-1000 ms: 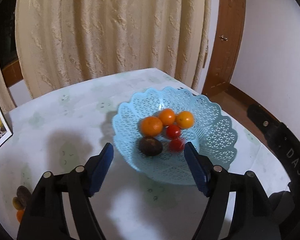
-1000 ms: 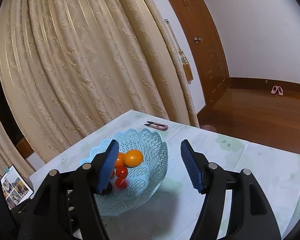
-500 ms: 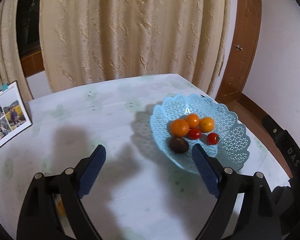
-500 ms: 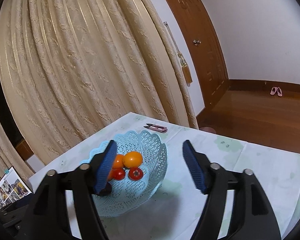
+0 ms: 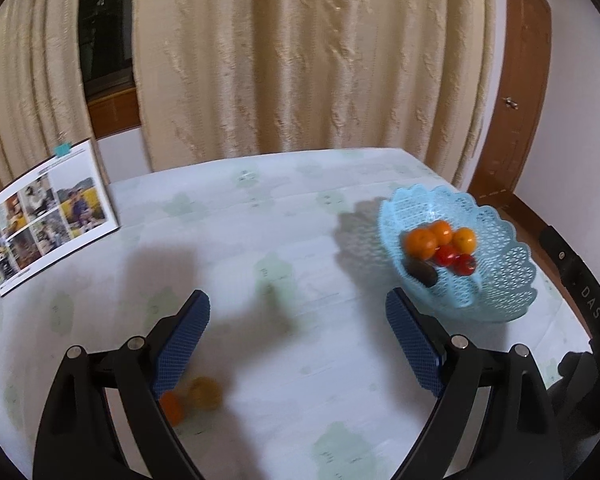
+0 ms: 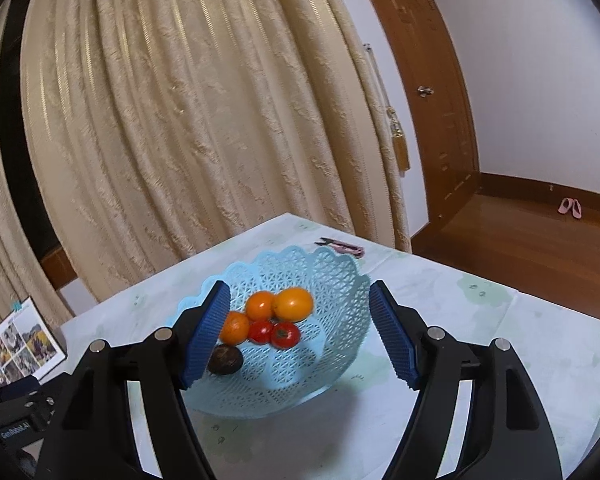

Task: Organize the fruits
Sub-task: 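Move both open tools back from the basket to the remaining fruits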

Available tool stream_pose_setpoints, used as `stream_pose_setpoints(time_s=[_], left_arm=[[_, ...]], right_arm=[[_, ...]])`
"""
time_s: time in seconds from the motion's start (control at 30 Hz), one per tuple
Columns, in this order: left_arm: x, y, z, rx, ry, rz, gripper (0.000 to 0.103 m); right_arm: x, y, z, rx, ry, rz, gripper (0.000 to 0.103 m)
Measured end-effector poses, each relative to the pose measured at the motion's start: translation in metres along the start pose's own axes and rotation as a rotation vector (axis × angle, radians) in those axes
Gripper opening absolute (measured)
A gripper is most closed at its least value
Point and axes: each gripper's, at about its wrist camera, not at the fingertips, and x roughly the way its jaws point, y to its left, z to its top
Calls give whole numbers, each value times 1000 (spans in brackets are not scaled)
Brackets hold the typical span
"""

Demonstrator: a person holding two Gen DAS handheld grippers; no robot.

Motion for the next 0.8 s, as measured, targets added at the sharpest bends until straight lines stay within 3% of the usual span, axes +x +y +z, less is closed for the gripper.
stream_pose_setpoints(time_s=[0.5,0.8], left_arm=[[-2,95,-40,-128,64,182,89],[14,116,-58,-159,121,233,89]], right_arm=[[6,30,-19,-126,41,38,73],[9,39,-25,-175,59,57,73]])
